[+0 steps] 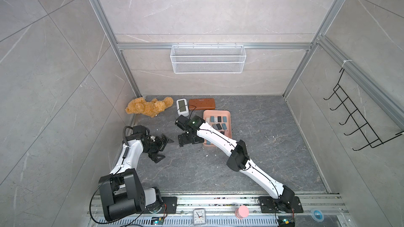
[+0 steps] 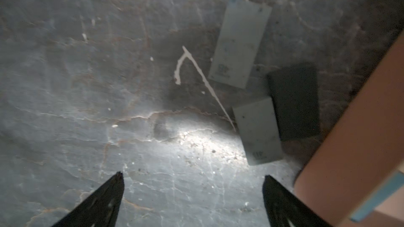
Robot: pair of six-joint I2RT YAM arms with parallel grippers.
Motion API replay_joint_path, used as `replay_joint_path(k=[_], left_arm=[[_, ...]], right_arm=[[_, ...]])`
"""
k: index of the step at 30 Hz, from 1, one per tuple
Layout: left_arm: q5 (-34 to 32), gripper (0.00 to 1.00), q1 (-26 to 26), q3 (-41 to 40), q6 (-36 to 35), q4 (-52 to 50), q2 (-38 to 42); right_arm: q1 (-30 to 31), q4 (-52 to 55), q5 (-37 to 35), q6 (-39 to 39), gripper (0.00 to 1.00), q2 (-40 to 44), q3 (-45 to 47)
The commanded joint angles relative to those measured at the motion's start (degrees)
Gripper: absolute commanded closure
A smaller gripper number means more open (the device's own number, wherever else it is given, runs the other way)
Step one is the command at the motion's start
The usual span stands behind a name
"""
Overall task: Put the eraser in the storage box
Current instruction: Pick up the eraser from the center of the board.
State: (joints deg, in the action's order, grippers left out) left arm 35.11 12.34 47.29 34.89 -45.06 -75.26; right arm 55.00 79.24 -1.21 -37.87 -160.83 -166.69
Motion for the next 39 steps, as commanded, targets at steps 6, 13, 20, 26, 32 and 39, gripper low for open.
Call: replay_joint_path(k=[6,13,20,26,32,39], left_arm=[[2.06,0.0,-1.68,4.52,-1.93,-1.55,-3.0],[1.63,0.01,-2.4,5.42,-2.51,-2.13,-3.91],[0.84,0.01,-2.76,6.82,-3.23,-3.02,-4.72],[0.3,0.01,-2.75,6.7,-3.5,-3.37,-4.63],[0.17,0.01,-2.76,7.1,-3.58,-3.48,-4.89],[0.16,0.01,-2.76,7.19,-3.6,-3.37,-5.29]], right_arm=[[-1.05,-1.07,-3.16,1.45,0.0,3.47,9.46],[-2.94,-9.72,-1.56,2.16,0.0,9.25,22.95],[-3.15,-11.16,0.42,4.25,0.01,7.47,21.43],[-3.14,-7.04,1.47,4.57,0.07,2.15,10.94],[-3.15,-7.15,2.16,3.95,0.19,1.31,10.01],[-3.14,-7.44,1.46,3.34,0.29,0.62,10.43]])
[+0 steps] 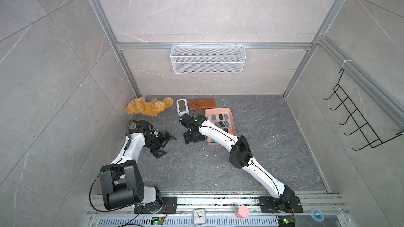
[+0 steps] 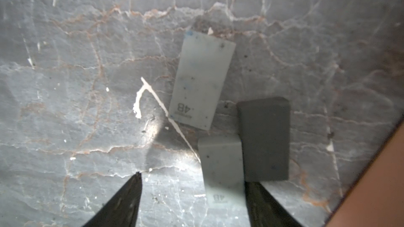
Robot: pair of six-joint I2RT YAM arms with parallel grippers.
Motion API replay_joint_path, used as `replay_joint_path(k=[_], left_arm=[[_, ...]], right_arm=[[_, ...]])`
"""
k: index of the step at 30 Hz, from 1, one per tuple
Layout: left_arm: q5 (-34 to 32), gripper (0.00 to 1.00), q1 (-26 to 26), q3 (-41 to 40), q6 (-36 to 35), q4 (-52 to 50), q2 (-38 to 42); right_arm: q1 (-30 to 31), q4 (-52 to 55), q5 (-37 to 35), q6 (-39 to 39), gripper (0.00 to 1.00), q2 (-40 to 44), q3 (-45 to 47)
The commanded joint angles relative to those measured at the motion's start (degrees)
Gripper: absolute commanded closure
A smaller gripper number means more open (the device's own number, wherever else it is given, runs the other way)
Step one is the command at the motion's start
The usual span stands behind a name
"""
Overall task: Put the eraser in the storage box
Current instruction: Pick up the eraser from the center of the board.
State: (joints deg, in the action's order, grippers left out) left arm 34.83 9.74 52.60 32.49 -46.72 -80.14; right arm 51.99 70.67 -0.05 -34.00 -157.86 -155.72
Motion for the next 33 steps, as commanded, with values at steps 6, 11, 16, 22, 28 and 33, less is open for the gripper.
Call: replay_joint_path(k=[6,11,16,22,28,33], left_arm=[[0.57,0.01,-0.16,2.14,-1.27,-1.73,-0.76],[0.5,0.01,-0.16,2.17,-1.33,-1.57,-0.73],[1.04,0.01,-0.28,2.91,-0.94,-1.18,-0.16],[1.72,0.01,-1.2,3.74,0.16,0.24,0.89],[1.07,0.01,-4.02,4.26,2.96,2.5,2.57],[-0.67,0.01,-7.96,5.23,5.13,4.17,2.01]], right_arm=[[-0.13,2.73,-4.03,-1.38,0.5,-2.89,-0.73],[-0.13,4.68,-7.27,-1.73,0.65,-2.87,-0.99],[0.0,5.18,-7.94,-0.99,0.74,-0.87,-2.61],[-0.04,7.4,-7.64,-0.55,0.76,1.66,-5.93],[-0.04,9.8,-8.46,0.8,0.78,5.62,-5.71],[-0.36,9.53,-11.14,3.24,0.78,10.08,0.41]])
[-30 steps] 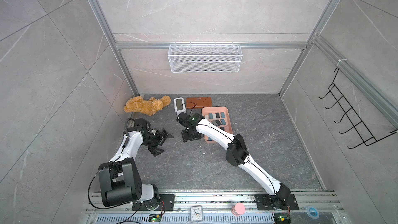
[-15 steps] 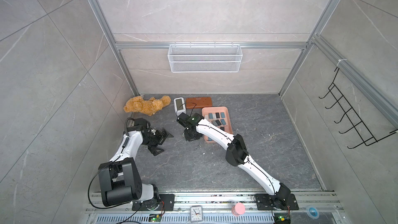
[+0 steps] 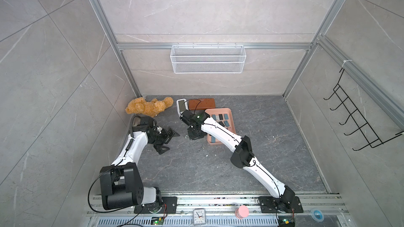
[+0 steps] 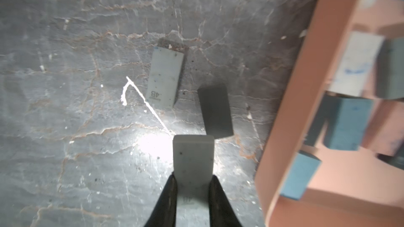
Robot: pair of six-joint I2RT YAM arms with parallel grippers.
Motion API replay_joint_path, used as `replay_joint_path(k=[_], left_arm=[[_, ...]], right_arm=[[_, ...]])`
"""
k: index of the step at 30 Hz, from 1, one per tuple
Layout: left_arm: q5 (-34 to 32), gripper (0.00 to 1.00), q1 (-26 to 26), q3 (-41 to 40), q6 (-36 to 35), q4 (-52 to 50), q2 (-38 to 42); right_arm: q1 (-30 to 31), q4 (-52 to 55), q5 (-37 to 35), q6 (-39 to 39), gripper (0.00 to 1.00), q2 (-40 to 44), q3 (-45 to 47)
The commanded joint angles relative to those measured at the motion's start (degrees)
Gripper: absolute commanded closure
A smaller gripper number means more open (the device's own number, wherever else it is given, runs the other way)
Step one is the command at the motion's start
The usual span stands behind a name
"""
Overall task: Put the eraser in the storage box
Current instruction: Pick up the eraser from the center of the board, then place the eraser in the storage box.
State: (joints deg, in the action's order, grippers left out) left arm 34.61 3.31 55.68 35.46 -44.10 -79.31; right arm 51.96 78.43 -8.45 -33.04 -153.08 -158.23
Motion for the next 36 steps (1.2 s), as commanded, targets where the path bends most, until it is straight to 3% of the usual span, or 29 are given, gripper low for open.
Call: replay_joint_path(k=[1,8,12,17,23,36], left_arm=[[-0.75,0.01,-2.43,2.31,2.73,2.02,1.02],[-3.81,0.01,-9.0,4.59,6.29,5.15,-1.13],[-4.86,0.01,-12.0,6.34,7.62,6.44,-3.65],[-6.64,0.01,-16.21,9.47,8.44,7.09,-6.74],[-7.23,0.01,-19.8,11.0,10.74,8.81,-9.04],[-8.09,0.01,-20.41,11.98,10.87,7.97,-10.08]], right_arm=[[-0.54,0.54,-2.89,2.67,0.78,7.12,5.99],[-5.24,-15.96,-0.47,2.09,0.76,24.47,38.63],[-7.51,-19.18,0.4,2.66,0.76,29.46,47.3],[-9.84,-21.42,1.87,2.16,0.76,31.44,52.13],[-12.18,-22.18,4.67,1.36,0.76,29.22,51.76],[-13.57,-24.53,8.4,-0.6,0.75,26.58,54.6]])
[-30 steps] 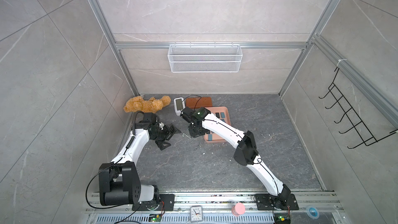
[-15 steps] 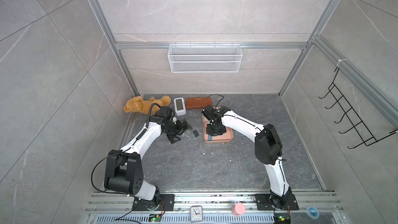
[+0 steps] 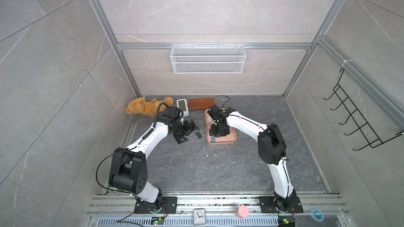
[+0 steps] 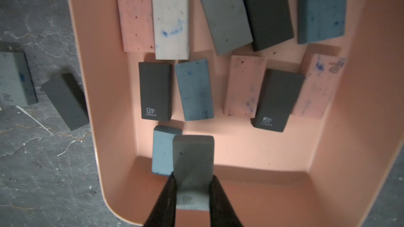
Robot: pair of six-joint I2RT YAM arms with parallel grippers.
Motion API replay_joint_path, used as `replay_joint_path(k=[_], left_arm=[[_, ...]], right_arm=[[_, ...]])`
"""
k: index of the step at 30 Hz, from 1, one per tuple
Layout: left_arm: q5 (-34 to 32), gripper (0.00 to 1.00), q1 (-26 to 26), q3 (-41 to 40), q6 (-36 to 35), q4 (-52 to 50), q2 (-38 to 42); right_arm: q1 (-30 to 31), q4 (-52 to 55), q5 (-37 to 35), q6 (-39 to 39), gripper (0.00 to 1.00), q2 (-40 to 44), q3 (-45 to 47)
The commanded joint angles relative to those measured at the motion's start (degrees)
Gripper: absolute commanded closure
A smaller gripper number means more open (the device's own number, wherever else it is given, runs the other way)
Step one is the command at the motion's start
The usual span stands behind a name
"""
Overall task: Put the eraser in the storage box
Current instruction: Place the eraser in the storage box.
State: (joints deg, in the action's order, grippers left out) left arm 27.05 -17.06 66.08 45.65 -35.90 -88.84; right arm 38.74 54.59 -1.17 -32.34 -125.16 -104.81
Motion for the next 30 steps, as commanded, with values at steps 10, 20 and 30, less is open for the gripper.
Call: replay_joint_path(k=[10,20,30], left_arm=[[-0.76,0.01,0.01,2.02,0.25,-1.19,-0.86],[-1.06,0.01,-0.01,2.0,0.23,-1.54,-0.99],[-1.89,0.01,0.01,2.36,-0.41,-2.7,-0.98]], right_arm=[[-1.2,-2.99,2.35,-2.81,0.74,-2.09,4.58],[-1.17,-3.4,2.84,-3.45,0.7,-3.43,5.12],[-1.17,-2.7,2.86,-3.17,0.58,-2.82,4.45]])
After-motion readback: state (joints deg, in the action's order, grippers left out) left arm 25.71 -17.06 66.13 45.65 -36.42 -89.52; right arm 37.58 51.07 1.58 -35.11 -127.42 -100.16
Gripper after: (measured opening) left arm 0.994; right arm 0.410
